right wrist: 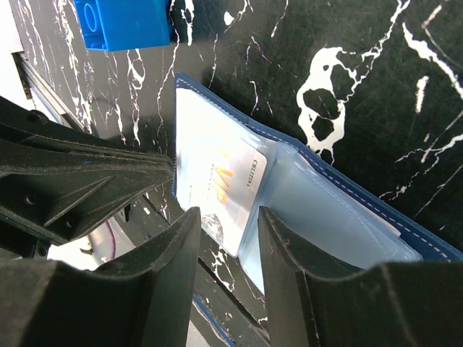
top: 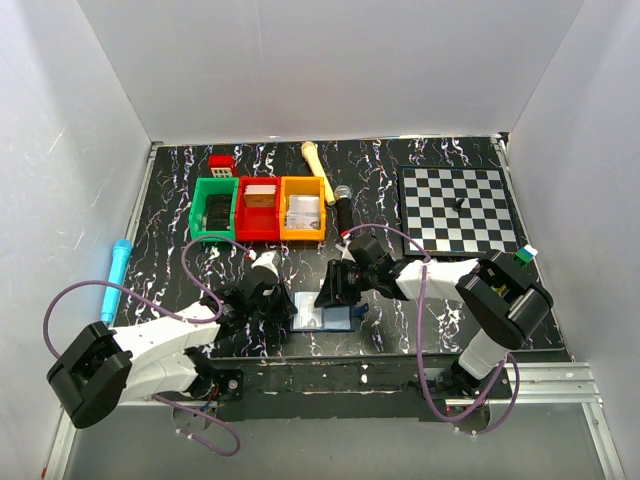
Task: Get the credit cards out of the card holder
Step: Remove the credit card from the card holder.
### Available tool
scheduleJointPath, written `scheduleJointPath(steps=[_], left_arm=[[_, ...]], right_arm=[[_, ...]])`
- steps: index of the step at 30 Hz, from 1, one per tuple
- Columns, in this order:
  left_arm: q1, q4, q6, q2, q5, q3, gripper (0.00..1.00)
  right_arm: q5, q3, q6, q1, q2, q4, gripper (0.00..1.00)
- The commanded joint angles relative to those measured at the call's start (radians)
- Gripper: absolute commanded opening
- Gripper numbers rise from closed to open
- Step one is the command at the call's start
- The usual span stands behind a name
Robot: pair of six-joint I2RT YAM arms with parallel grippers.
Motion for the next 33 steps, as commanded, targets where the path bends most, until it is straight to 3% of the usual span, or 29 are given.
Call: scheduleJointPath(steps=[1, 33], left_arm=[[0.007, 0.039, 0.008, 0.015, 0.005, -0.008, 0.0], [0.006, 0.113, -0.005, 0.1, 0.069, -0.045, 0.0]], right_arm=[[0.001, -0.017, 0.011, 0.0, 0.014, 0.045, 0.46], [-0.105, -0.022, 0.056, 0.0, 0.057, 0.171, 0.35]])
